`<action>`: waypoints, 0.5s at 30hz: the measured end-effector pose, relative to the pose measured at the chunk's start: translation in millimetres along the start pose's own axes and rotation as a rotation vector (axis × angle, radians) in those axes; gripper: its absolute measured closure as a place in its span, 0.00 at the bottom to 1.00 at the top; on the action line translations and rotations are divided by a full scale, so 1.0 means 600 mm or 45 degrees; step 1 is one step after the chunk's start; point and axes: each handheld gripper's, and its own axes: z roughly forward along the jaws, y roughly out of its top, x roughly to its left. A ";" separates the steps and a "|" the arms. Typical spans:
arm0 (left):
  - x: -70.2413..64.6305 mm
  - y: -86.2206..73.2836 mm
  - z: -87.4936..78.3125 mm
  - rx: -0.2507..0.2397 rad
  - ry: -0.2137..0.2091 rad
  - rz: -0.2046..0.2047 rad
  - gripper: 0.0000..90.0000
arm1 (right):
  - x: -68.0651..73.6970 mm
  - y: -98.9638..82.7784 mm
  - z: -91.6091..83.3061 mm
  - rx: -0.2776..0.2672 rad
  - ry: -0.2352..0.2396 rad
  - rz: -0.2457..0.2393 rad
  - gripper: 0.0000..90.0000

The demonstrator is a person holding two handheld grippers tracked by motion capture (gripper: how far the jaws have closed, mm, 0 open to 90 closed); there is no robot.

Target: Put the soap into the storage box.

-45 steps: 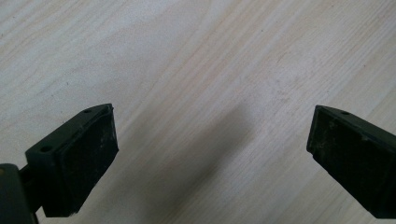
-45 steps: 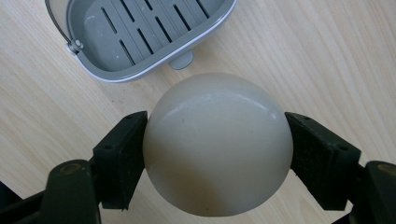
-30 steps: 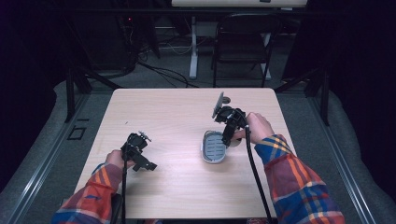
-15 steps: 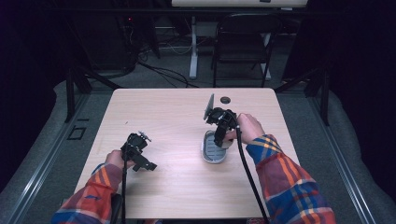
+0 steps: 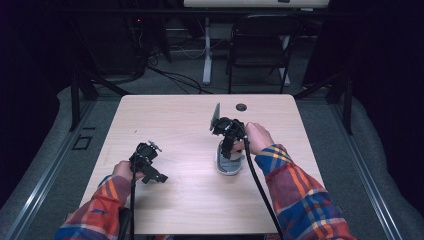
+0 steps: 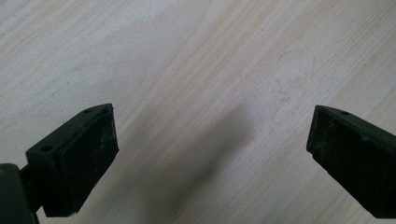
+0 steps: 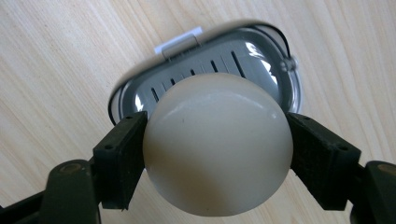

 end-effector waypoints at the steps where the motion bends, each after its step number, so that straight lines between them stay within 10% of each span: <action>1: 0.000 0.000 0.000 0.000 0.000 0.001 0.02 | 0.001 0.002 0.002 0.000 0.002 -0.001 0.27; 15: 0.000 -0.001 0.000 -0.005 0.000 -0.001 0.02 | 0.002 0.014 0.029 0.007 0.022 -0.017 0.27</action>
